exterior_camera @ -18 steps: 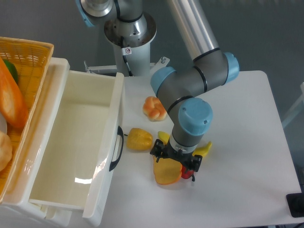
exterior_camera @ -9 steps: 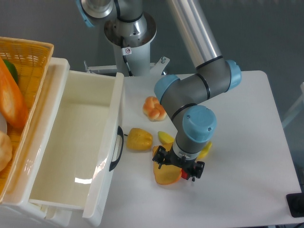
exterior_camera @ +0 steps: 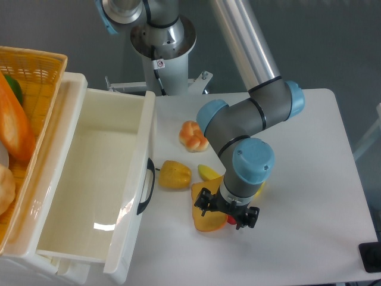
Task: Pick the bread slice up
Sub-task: 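Close the gripper fingers on the bread slice edge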
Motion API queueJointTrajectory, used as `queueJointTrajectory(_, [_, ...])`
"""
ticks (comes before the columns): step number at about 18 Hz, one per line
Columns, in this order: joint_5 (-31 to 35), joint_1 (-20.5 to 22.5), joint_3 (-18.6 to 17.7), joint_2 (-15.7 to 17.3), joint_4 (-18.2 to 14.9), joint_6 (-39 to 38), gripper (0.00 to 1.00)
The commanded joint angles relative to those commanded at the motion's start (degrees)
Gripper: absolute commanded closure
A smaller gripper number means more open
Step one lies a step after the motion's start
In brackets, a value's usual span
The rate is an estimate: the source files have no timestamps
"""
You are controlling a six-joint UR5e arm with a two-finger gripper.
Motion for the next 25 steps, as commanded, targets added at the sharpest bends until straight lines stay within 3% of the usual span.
queueJointTrajectory(11, [0.00,-0.35,-0.88,-0.70,0.00,0.09,0.01])
queueJointTrajectory(16, [0.09,-0.53,-1.40,-0.53,0.00,0.09,0.19])
queueJointTrajectory(20, [0.09,-0.53,-1.67,-0.26,-0.09,0.09,0.40])
queueJointTrajectory(25, [0.09,-0.70,-2.02,0.00,-0.09,-0.09,0.78])
